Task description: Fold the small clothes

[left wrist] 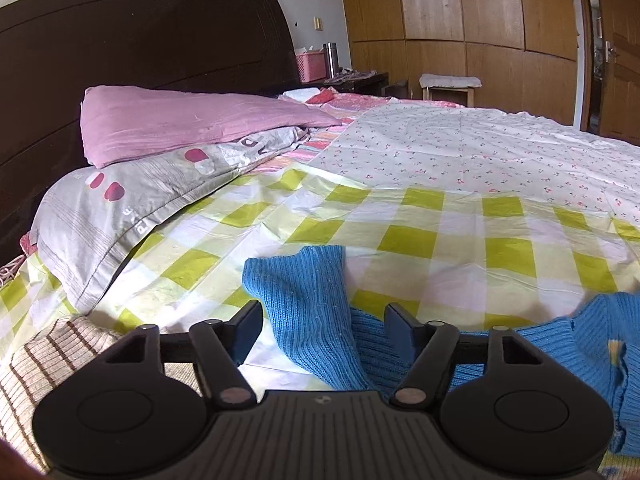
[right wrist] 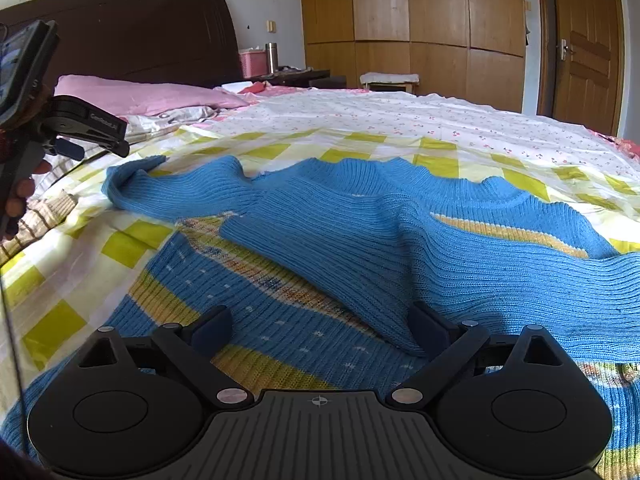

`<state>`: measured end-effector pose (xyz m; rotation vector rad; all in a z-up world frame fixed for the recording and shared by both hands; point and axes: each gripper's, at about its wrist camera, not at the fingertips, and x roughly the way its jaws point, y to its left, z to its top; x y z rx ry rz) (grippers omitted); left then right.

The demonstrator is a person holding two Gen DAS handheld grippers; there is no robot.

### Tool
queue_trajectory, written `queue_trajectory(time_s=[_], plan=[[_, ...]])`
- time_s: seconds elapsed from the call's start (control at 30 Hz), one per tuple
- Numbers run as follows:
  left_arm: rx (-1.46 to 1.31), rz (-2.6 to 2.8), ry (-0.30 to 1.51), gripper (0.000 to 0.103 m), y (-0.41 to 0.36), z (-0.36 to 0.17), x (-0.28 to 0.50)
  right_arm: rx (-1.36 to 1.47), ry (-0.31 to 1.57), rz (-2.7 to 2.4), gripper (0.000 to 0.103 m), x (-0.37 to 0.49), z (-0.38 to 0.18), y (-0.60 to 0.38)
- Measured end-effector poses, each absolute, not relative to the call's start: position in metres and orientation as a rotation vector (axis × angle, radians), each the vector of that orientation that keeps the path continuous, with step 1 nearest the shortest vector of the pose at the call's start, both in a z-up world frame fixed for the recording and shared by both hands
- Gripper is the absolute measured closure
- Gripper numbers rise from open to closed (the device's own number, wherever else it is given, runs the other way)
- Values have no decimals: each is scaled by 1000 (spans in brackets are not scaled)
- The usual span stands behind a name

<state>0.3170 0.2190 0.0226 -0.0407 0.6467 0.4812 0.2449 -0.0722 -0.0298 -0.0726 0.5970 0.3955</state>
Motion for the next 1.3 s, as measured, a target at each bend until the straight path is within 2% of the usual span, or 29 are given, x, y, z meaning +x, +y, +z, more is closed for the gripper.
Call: queue_trajectory(time_s=[0.03, 0.2, 0.27, 0.33, 0.53, 0.73, 1.0, 1.2, 1.3], plan=[[-42, 486, 664, 42, 221, 19, 322, -73, 597, 396, 6, 245, -30, -72], [-60, 526, 732, 58, 234, 4, 340, -62, 596, 401, 6, 245, -30, -73], [-77, 534, 736, 68, 239, 1, 340, -58, 596, 403, 6, 245, -30, -74], [-105, 522, 737, 87, 244, 0, 339, -56, 595, 404, 6, 245, -30, -74], [-141, 497, 687, 89, 242, 13, 329, -49, 593, 405, 6, 246, -30, -75], [-192, 316, 610, 90, 210, 49, 317, -26, 588, 410, 7, 245, -28, -79], [-216, -114, 536, 89, 116, 93, 277, 22, 574, 400, 9, 241, -22, -87], [-65, -186, 581, 88, 78, 66, 237, 144, 617, 377, 11, 229, -10, -118], [-88, -191, 612, 87, 80, 46, 221, 208, 660, 361, 14, 227, -8, -134]])
